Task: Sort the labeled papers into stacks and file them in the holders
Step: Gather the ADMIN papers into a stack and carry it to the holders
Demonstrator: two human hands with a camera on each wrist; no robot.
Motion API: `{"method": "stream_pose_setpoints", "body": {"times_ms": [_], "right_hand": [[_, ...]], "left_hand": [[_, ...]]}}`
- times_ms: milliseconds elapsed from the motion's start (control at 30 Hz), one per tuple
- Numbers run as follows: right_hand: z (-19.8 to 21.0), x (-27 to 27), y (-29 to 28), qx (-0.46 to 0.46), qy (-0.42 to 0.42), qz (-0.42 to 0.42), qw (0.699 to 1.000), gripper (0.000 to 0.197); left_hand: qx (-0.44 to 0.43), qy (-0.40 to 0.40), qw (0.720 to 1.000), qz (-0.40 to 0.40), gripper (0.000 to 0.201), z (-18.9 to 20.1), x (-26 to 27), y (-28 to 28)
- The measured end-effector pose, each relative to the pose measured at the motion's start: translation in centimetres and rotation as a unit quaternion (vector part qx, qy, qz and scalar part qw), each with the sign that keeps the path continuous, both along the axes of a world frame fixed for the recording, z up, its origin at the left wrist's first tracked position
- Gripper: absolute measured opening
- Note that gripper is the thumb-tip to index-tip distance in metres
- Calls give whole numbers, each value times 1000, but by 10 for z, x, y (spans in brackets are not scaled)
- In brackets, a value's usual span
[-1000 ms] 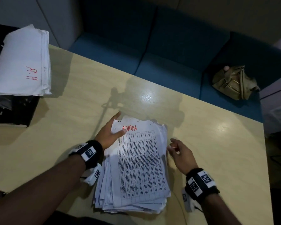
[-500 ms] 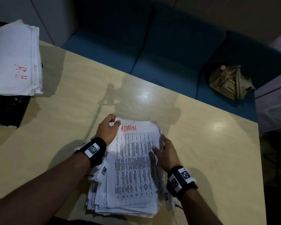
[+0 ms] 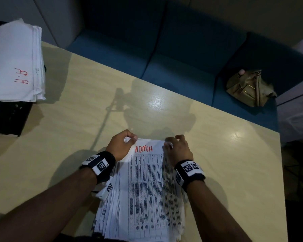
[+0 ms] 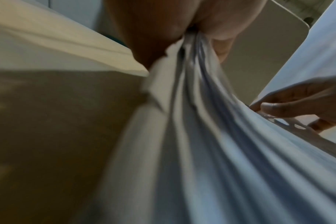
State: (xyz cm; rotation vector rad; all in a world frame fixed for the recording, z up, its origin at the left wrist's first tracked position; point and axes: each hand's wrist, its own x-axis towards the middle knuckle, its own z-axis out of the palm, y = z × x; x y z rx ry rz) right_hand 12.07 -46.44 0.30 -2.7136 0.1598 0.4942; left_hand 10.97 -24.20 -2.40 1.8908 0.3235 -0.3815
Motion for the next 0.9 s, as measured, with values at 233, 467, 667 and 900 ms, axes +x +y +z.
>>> {"method": "stream_pose_setpoints", "body": {"times_ms": [233, 467, 667, 900], "right_hand": [[-34, -19, -12, 195, -70, -312, 927, 25], [-23, -24, -16, 273, -49, -299, 913, 22], [-28, -63, -42, 246, -15, -216, 945, 14], [-22, -64, -34, 241, 0, -179, 954, 34]], "left_hand": [[-6, -17, 1000, 12, 6, -6, -21, -2], [-52, -12, 999, 4, 29, -1, -24, -2], [-52, 63, 995, 49, 52, 6, -50, 6], [-27, 68, 996, 56, 38, 13, -43, -17]]}}
